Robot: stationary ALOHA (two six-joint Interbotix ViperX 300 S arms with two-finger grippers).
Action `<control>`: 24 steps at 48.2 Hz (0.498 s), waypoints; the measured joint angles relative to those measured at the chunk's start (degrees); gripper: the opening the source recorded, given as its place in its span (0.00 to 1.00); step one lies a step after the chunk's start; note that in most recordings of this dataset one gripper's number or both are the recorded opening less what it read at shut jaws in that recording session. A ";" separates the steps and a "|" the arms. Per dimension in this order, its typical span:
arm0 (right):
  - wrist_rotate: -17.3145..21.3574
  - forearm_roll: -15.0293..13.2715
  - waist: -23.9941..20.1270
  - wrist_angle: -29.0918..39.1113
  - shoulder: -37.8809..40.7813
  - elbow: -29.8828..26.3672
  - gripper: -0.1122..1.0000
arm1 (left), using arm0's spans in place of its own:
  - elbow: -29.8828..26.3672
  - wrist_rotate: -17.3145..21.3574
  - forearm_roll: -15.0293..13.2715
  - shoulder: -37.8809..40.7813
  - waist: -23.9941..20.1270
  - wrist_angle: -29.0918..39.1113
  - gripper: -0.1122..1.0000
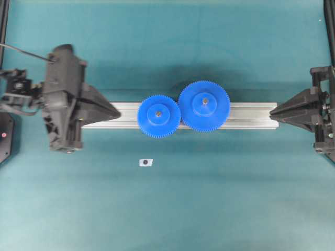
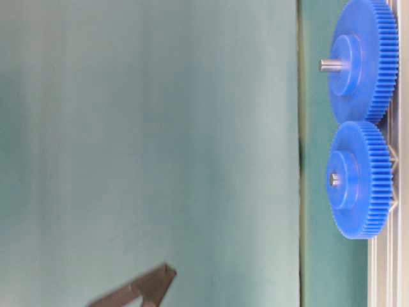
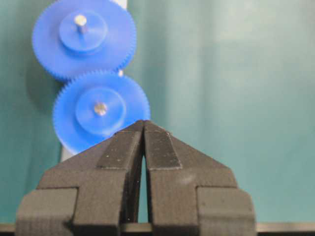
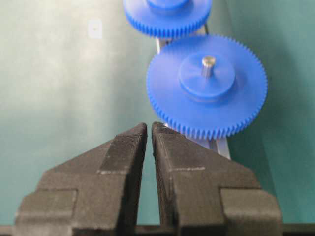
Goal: Find the location of the shaft and insert the small gear.
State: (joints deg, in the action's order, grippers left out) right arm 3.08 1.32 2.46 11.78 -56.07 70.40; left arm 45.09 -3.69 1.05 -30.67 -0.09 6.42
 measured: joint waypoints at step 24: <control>0.00 0.00 0.09 0.00 -1.05 0.53 0.26 | 2.37 -0.26 -0.09 -2.81 0.26 -0.35 0.12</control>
State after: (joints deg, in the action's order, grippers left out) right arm 3.08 1.32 2.55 11.78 -57.13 70.93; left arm 47.46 -3.96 0.97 -33.49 0.18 6.06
